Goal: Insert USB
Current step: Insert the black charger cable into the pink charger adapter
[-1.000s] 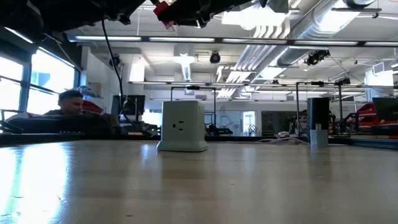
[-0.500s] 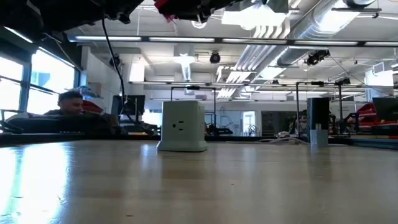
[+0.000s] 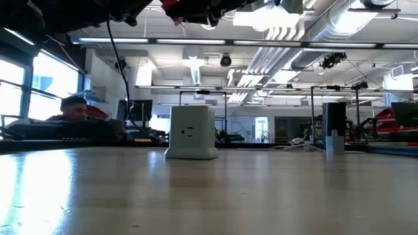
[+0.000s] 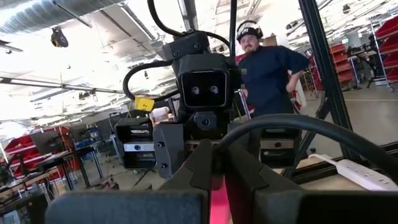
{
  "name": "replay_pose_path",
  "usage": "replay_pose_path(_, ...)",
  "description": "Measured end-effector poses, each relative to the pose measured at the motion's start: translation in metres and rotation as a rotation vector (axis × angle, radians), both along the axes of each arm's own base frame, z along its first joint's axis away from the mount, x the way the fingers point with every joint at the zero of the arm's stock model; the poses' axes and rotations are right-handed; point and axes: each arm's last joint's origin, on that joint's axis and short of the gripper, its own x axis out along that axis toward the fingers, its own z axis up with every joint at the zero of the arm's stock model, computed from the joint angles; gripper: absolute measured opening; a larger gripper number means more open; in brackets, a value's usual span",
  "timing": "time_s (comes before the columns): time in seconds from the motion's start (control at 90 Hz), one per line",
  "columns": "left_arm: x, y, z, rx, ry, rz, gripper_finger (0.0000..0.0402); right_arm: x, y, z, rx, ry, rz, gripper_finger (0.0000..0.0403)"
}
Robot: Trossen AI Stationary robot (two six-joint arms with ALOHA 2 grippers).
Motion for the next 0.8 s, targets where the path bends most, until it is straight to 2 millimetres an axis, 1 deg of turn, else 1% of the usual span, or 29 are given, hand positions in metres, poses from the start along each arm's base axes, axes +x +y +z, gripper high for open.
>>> replay_pose_path(0.222, 0.0047, 0.0010, -0.0055, 0.001, 0.027, 0.018, 0.0003, 0.0016, -0.0034, -0.0046, -0.003, 0.018, -0.017, 0.0114)
replay_pose_path(0.422, 0.0053, 0.0014, -0.0049, 0.016, 0.030, 0.034, 0.0003, -0.0031, -0.0054, 0.0033, -0.005, 0.001, -0.025, 0.0114)
replay_pose_path(0.8, 0.0054, 0.0013, -0.0054, 0.016, 0.031, 0.030, 0.0003, -0.0035, -0.0048, 0.0042, 0.001, -0.002, -0.006, 0.0114)
